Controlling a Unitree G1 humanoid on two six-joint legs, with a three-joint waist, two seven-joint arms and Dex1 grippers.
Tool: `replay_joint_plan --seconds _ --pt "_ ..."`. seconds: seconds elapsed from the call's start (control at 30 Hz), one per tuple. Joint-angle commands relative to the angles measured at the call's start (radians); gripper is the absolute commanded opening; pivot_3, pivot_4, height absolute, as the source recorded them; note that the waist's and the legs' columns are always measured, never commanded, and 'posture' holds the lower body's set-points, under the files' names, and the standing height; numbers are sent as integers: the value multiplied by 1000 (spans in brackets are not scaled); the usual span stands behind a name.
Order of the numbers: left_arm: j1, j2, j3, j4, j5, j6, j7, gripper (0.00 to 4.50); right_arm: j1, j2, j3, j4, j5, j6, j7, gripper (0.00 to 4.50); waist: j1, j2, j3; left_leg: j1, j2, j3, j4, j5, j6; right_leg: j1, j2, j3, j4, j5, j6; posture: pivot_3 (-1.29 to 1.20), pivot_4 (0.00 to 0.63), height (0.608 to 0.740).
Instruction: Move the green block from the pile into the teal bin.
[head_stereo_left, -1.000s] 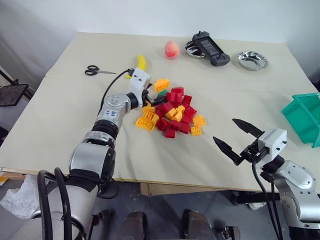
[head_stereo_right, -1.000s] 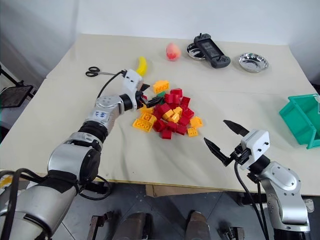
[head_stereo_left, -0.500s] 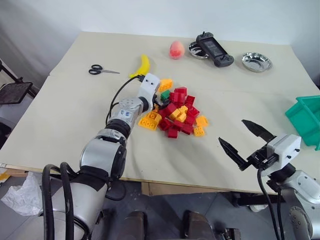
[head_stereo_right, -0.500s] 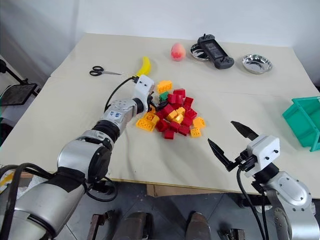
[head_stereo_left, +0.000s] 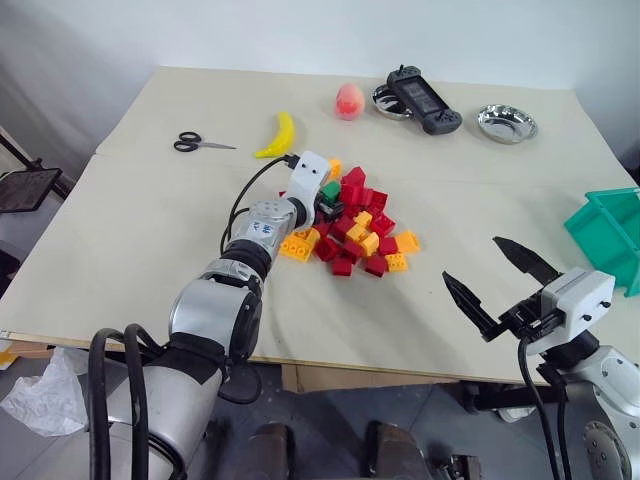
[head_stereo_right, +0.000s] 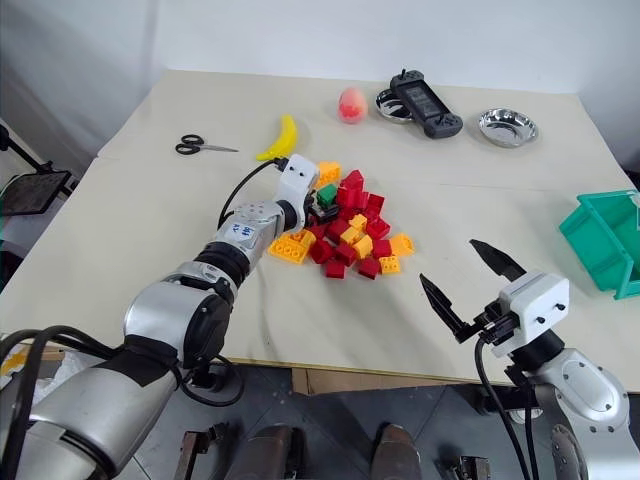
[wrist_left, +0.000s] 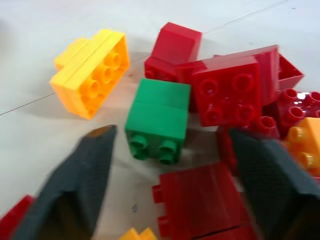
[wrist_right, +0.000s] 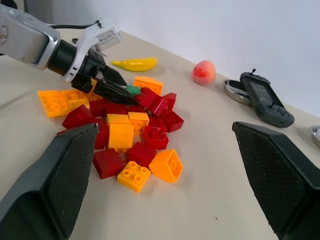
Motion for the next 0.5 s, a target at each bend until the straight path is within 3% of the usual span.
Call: replay_joint_plan --seconds 0.03,0.13,0.17,0.47,0.5 --pt "24 18 -9 28 31 32 1 2432 10 13 -31 -52 -1 -12 -24 4500 0 0 0 0 0 0 0 0 0 0 0 0 0 0 0 0 150 740" --pt "27 31 -11 27 40 30 -4 1564 14 16 -32 -51 -2 -18 -28 4500 -1 0 0 1 0 1 0 0 0 0 0 1 1 0 0 0 150 740" --pt "29 36 -13 27 43 29 -7 1457 16 18 -32 -49 -3 -22 -27 4500 -1 0 0 1 0 1 0 0 0 0 0 2 1 0 0 0 150 740" --pt "18 70 20 18 9 -3 -77 1461 -1 35 -9 -2 -11 -68 -7 4500 -4 0 0 2 0 2 0 0 0 0 0 2 1 0 0 0 150 740" --pt "14 74 38 12 -11 -21 -103 1811 -4 39 -3 4 -14 -73 -6 4500 -4 0 0 1 0 2 0 0 0 0 0 2 1 0 0 0 150 740"
